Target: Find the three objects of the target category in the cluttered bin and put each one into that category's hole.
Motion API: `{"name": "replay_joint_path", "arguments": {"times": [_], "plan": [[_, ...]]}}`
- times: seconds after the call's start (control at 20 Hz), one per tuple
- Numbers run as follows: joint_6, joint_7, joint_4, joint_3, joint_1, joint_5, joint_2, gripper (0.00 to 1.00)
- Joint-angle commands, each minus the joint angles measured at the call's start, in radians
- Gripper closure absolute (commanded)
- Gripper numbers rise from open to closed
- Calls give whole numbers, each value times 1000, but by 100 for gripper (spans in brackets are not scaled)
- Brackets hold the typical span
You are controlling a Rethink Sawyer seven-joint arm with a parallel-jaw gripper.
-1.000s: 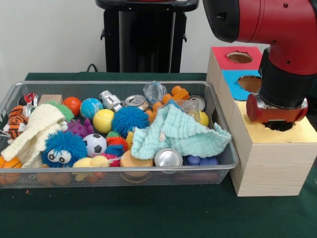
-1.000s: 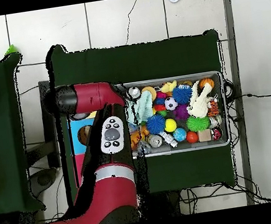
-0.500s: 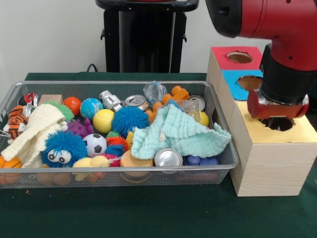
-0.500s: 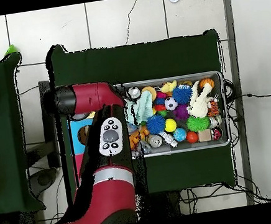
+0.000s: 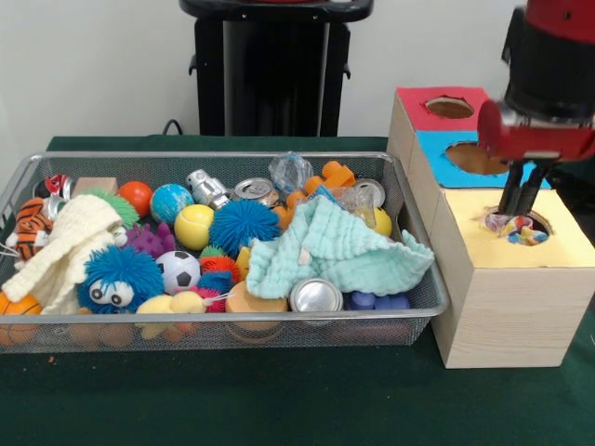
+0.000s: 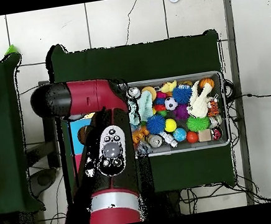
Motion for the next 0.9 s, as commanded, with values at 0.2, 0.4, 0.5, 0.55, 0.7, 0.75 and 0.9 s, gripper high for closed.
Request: {"name": "replay_joint_path", "arguments": {"times": [0.2, 0.4, 0.5, 0.55, 0.7, 0.75, 0.9], "plan": [[-111, 196, 117, 16, -14, -4, -122, 100], [-95, 190, 105, 18, -20, -6, -121, 100], [-76, 180, 101, 13, -22, -13, -131, 100], [-75, 170, 102, 14, -25, -18, -135, 100], [-121, 147, 120, 12, -32, -40, -150, 100], [-136, 141, 127, 12, -35, -45, -153, 100], [-146, 100, 110, 17, -44, -70, -147, 100]]}}
